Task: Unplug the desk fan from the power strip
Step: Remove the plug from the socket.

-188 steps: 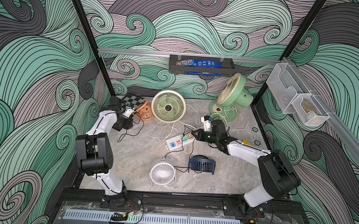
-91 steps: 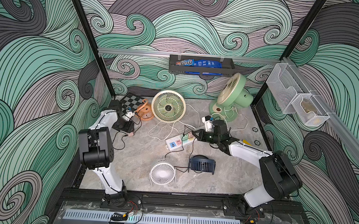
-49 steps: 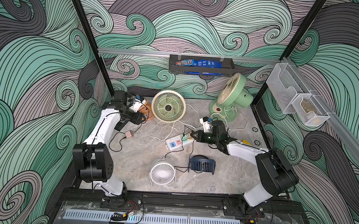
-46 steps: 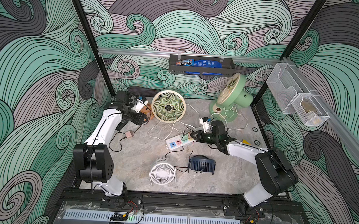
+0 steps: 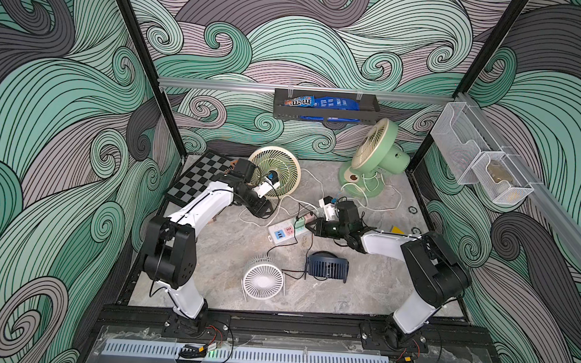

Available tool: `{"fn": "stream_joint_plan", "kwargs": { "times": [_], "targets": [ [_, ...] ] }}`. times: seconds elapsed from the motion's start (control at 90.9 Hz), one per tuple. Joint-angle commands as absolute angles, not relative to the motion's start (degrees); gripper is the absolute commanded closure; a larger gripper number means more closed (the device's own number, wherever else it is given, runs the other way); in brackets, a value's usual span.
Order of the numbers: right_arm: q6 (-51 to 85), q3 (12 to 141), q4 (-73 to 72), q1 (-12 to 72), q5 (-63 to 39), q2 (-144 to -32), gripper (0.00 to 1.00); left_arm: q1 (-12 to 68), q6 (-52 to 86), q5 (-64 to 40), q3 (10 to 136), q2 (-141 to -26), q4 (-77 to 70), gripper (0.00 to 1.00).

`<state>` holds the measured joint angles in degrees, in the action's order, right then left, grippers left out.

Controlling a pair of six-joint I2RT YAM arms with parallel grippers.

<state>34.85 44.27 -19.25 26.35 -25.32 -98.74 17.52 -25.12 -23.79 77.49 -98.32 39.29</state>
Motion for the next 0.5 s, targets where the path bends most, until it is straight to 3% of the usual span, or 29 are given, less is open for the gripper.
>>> {"fn": "stream_joint_plan", "kwargs": {
  "times": [0.0,0.484],
  "targets": [
    [34.90,43.60,-21.82,25.87,-24.54,-100.29,0.99,19.23,-23.35,-21.70,78.19,-100.07,37.52,0.45],
    [35.55,43.29,-23.02,25.36,-22.56,-103.21,0.99,26.32,-21.55,-19.89,80.83,-106.79,36.42,0.45]
  ]
}}
